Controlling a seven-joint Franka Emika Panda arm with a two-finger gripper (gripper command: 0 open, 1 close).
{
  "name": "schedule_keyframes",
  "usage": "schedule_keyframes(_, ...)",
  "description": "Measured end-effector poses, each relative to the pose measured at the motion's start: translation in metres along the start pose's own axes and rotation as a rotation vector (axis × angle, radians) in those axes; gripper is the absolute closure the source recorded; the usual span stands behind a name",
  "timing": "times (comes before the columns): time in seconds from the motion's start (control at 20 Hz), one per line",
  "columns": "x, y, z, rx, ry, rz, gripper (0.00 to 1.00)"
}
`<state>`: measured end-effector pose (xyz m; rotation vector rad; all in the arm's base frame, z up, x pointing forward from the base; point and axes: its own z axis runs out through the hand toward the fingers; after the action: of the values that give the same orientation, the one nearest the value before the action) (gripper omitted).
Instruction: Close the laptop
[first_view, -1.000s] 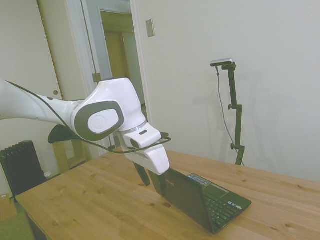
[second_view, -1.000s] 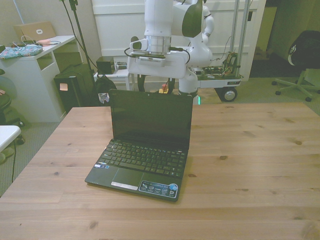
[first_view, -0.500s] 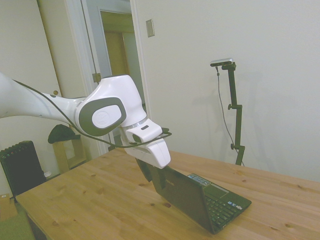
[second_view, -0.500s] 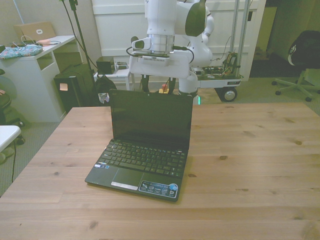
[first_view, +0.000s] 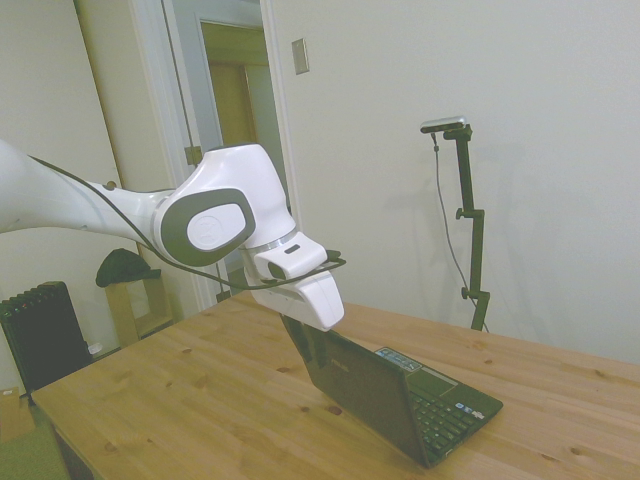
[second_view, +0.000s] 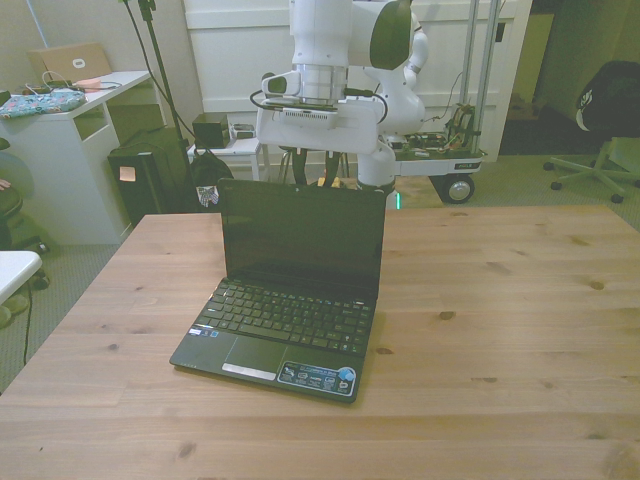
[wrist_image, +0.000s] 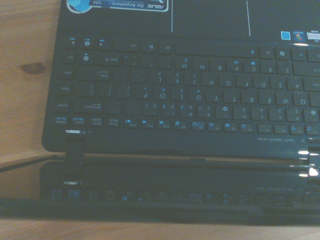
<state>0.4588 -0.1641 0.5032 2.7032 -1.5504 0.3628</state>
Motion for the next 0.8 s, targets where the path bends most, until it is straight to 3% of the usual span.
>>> schedule_keyframes(0.45,0.025,0.004,-0.018,0.011,0.017,0.037,1.0)
schedule_keyframes(0.8,0.057,0.011,-0.001,-0.017,0.004,0.086,1.0)
